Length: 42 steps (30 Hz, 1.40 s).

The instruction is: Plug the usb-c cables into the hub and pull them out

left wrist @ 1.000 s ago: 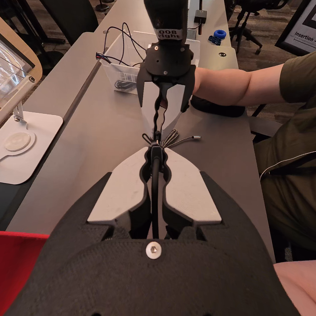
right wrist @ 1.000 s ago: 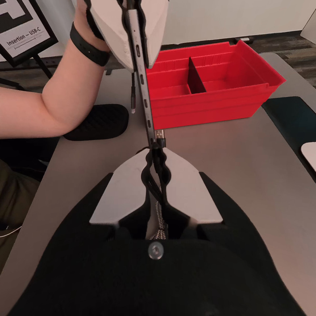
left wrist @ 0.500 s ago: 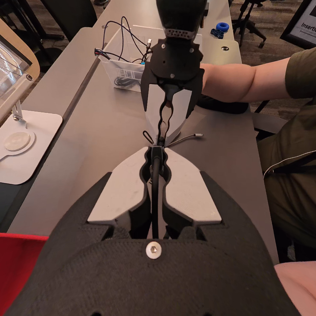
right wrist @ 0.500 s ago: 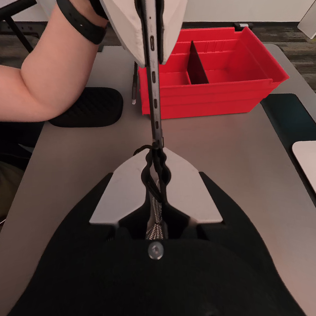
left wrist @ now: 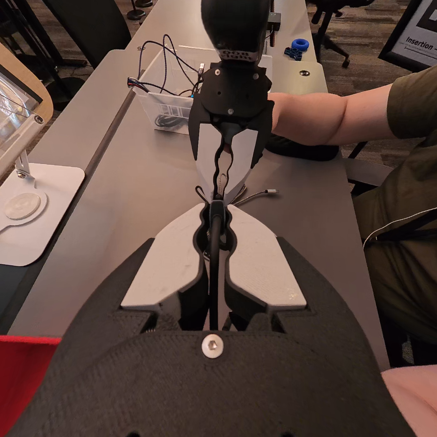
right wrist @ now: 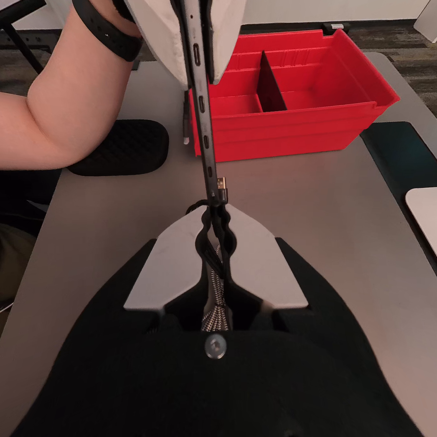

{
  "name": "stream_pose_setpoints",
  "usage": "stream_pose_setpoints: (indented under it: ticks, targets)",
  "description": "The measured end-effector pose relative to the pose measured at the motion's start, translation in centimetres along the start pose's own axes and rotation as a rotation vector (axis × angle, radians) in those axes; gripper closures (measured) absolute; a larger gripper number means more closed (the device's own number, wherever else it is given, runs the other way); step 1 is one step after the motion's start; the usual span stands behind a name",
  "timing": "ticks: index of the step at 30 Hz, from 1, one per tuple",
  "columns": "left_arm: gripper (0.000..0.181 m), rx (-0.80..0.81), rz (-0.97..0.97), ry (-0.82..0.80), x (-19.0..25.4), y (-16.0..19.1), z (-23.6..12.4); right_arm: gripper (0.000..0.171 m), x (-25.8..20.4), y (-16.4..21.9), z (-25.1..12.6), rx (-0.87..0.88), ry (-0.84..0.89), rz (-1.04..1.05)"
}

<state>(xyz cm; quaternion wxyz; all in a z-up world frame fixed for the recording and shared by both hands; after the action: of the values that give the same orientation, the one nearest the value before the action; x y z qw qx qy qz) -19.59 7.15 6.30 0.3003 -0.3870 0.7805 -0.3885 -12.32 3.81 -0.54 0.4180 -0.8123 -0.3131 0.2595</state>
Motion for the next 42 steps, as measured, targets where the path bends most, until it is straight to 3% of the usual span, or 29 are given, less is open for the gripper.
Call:
stream_pose_setpoints:
  ticks: [8, 24, 39, 42]
  targets:
    - [0.172, 0.067, -0.021, -0.013, -0.5, -1.0, 0.4, 0.162, 0.0, -0.2, 0.1, 0.024, 0.004, 0.022]
    - [0.172, 0.233, -0.124, -0.049, -1.7, -2.9, 0.2, 0.161, 0.4, -1.2, 0.3, 0.296, -0.284, 0.247]
    - [0.172, 0.308, -0.191, -0.024, -2.1, -3.3, 0.8, 0.160, -0.1, -1.3, 1.1, 0.424, -0.389, 0.252]
    - [0.171, 0.325, -0.184, -0.025, -2.1, -3.4, 0.8, 0.162, -0.2, -1.3, 0.9, 0.434, -0.337, 0.177]
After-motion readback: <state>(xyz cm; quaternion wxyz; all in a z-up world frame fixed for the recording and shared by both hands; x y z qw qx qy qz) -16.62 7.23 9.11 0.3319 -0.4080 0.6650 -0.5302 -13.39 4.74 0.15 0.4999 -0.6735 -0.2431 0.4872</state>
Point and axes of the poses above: each gripper's, where its closed fingertips meet, z out along the fingers, y out of its underside, x = y × z across the jaws, the point moved 3 cm from there along -z, back along the fingers, and after that the axes turned 11 degrees about z, right-handed, at the moved point
